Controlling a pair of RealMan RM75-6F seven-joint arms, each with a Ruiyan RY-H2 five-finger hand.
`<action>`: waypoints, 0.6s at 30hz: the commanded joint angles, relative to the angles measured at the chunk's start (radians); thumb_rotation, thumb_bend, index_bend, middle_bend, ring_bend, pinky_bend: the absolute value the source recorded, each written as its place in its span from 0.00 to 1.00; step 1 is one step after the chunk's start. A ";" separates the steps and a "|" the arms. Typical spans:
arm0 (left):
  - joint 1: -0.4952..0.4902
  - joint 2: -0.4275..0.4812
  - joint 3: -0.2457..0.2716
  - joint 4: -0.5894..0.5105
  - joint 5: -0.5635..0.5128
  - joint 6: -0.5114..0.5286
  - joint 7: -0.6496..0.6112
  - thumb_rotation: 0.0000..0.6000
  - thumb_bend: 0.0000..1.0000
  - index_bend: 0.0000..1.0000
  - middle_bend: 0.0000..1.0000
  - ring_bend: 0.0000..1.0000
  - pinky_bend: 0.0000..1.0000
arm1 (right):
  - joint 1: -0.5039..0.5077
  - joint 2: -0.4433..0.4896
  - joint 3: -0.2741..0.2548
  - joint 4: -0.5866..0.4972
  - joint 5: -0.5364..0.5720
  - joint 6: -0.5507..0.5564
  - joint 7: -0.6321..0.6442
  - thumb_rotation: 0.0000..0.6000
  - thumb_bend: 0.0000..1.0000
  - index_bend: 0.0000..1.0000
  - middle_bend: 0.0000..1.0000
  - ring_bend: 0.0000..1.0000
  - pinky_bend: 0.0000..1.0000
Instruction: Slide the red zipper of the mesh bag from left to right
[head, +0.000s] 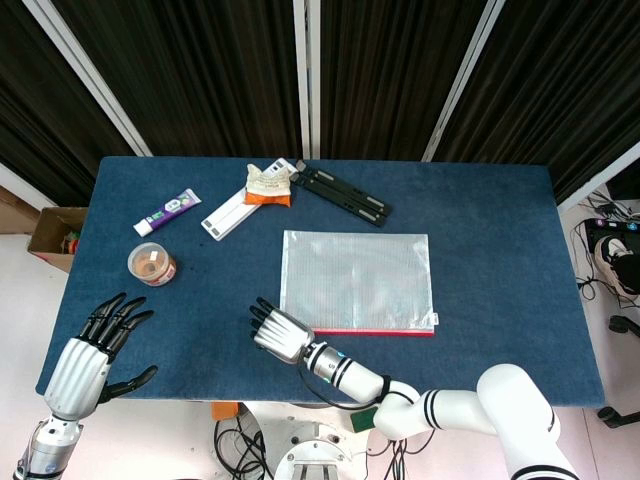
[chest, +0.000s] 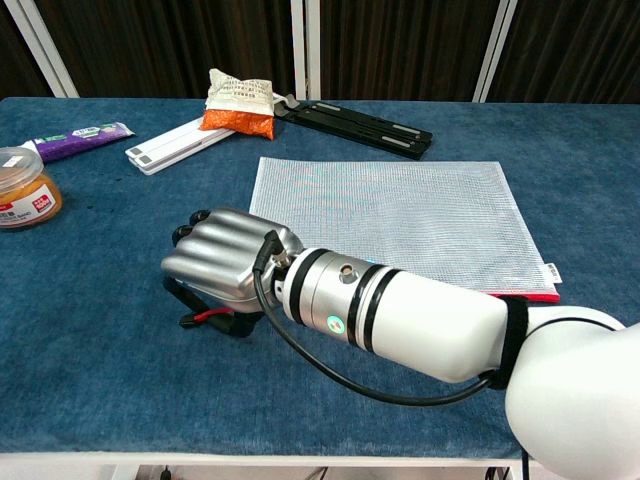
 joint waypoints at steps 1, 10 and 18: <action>0.000 0.000 0.000 0.001 0.001 0.000 0.000 1.00 0.14 0.19 0.11 0.05 0.14 | 0.003 -0.004 -0.004 0.004 -0.010 0.005 0.009 1.00 0.46 0.61 0.39 0.15 0.19; 0.002 0.002 0.000 0.001 0.001 -0.001 -0.003 1.00 0.14 0.19 0.11 0.05 0.14 | -0.002 0.010 -0.037 0.007 -0.094 0.067 0.089 1.00 0.48 0.74 0.45 0.20 0.22; -0.021 0.000 0.002 0.005 -0.028 -0.051 -0.065 1.00 0.14 0.19 0.11 0.05 0.14 | -0.043 0.088 -0.079 -0.029 -0.188 0.186 0.186 1.00 0.53 0.82 0.48 0.23 0.23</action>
